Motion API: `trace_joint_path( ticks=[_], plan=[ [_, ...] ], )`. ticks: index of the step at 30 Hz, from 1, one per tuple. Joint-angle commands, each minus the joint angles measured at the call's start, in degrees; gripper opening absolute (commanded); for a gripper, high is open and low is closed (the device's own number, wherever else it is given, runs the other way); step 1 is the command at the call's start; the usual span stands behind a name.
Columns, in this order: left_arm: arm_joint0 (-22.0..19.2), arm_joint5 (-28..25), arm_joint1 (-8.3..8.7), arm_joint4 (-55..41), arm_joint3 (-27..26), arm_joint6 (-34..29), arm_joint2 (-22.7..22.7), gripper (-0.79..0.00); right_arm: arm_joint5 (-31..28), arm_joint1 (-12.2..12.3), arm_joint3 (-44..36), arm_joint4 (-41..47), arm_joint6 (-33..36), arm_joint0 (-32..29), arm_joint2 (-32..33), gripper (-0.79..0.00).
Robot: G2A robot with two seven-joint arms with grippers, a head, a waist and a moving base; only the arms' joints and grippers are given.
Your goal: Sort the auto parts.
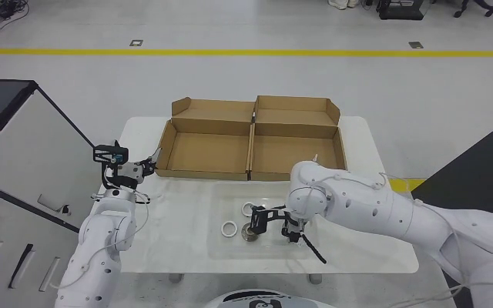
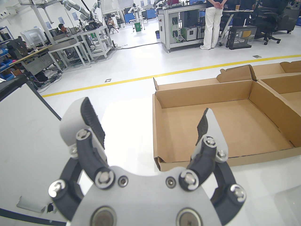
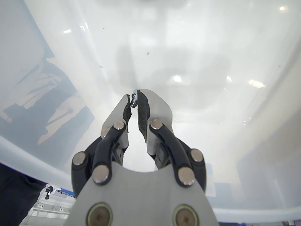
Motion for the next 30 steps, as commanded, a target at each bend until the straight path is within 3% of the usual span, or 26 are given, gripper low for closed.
trace_joint_path(
  ticks=[1, 9, 22, 30],
  plan=[
    [0.0, 0.0, 0.0, 0.0, 0.0, 0.0, 0.0, 0.0, 0.0, 0.02, 0.04, 0.18, 0.0, 0.13, 0.0, -0.785],
    [0.0, 0.0, 0.0, 0.0, 0.0, 0.0, 0.0, 0.0, 0.75, 1.09, -1.87, 5.02, 0.0, 4.02, 0.0, -0.785],
    [0.0, 0.0, 0.0, 0.0, 0.0, 0.0, 0.0, 0.0, 4.54, 5.04, -10.75, 18.26, 0.0, 14.73, 0.46, -0.785],
    [0.0, 0.0, 0.0, 0.0, 0.0, 0.0, 0.0, 0.0, 0.62, 8.31, -11.67, 24.68, -3.4, 13.46, 6.68, -0.785]
  ],
)
